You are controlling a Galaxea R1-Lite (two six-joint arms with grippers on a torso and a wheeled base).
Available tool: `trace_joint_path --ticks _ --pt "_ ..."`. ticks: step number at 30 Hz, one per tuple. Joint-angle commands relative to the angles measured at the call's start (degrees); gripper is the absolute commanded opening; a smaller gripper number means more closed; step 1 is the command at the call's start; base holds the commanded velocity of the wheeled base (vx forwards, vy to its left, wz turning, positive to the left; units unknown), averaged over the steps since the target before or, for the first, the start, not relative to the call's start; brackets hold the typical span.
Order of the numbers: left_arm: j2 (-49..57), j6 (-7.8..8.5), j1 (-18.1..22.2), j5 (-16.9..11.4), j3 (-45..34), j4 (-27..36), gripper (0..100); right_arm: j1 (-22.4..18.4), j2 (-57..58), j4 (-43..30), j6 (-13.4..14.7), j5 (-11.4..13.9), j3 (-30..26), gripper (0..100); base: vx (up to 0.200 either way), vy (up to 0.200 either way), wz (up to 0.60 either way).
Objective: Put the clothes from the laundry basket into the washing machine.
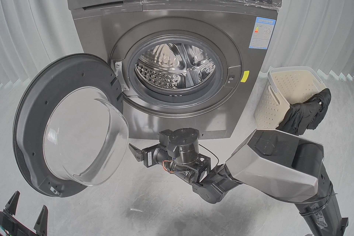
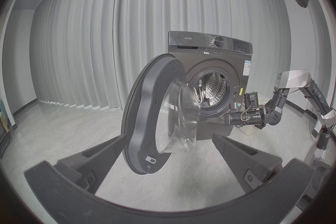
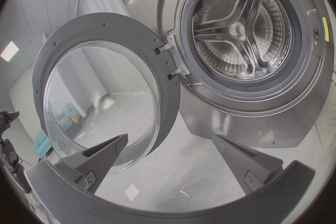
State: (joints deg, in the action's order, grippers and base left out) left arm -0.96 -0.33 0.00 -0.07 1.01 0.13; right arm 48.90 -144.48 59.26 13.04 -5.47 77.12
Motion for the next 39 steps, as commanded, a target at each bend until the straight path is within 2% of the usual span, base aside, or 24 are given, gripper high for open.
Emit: trace_joint_path --ticks 1,3,15,19,24,29,31,32,36,37,39 --pt "0.9 -0.02 0.0 0.0 -0.9 0.0 100 0.2 -2.1 0.0 0.1 -0.1 1.9 100 0.0 0.0 0.0" --pt "0.9 -0.02 0.0 0.0 -0.9 0.0 100 0.3 -2.6 -0.1 0.1 -0.1 2.3 100 0.0 0.0 0.0" --pt "0.9 -0.11 0.0 0.0 -0.9 0.0 100 1.6 -8.8 -2.3 0.2 -1.4 14.5 100 0.0 0.0 0.0" --pt "0.9 -0.11 0.0 0.0 -0.9 0.0 100 2.2 -10.8 -4.1 0.2 -2.2 20.1 100 0.0 0.0 0.0" --pt "0.9 -0.11 0.0 0.0 -0.9 0.0 100 2.4 -11.4 -4.0 0.2 -2.2 21.4 100 0.0 0.0 0.0" --pt "0.9 -0.11 0.0 0.0 -0.9 0.0 100 1.6 -9.6 -3.2 0.3 -3.1 17.8 100 0.0 0.0 0.0" --pt "0.9 -0.11 0.0 0.0 -0.9 0.0 100 0.0 -1.4 -2.7 0.1 -3.4 10.7 100 0.0 0.0 0.0" --pt "0.9 -0.11 0.0 0.0 -0.9 0.0 100 -0.4 -0.3 -2.6 0.1 -3.4 9.5 100 0.0 0.0 0.0" --pt "0.9 -0.2 0.0 -0.1 -0.9 0.0 100 -4.7 13.0 -1.5 -1.0 -2.8 -4.8 100 0.0 0.0 0.0" --pt "0.9 -0.2 0.0 -0.1 -0.9 0.0 100 -5.1 14.4 -1.5 -1.1 -2.8 -6.4 100 0.0 0.0 0.0" --pt "0.9 -0.11 0.0 -0.1 -0.9 0.0 100 -8.2 22.2 -1.5 -1.5 -2.7 -15.5 100 0.0 0.0 0.0"
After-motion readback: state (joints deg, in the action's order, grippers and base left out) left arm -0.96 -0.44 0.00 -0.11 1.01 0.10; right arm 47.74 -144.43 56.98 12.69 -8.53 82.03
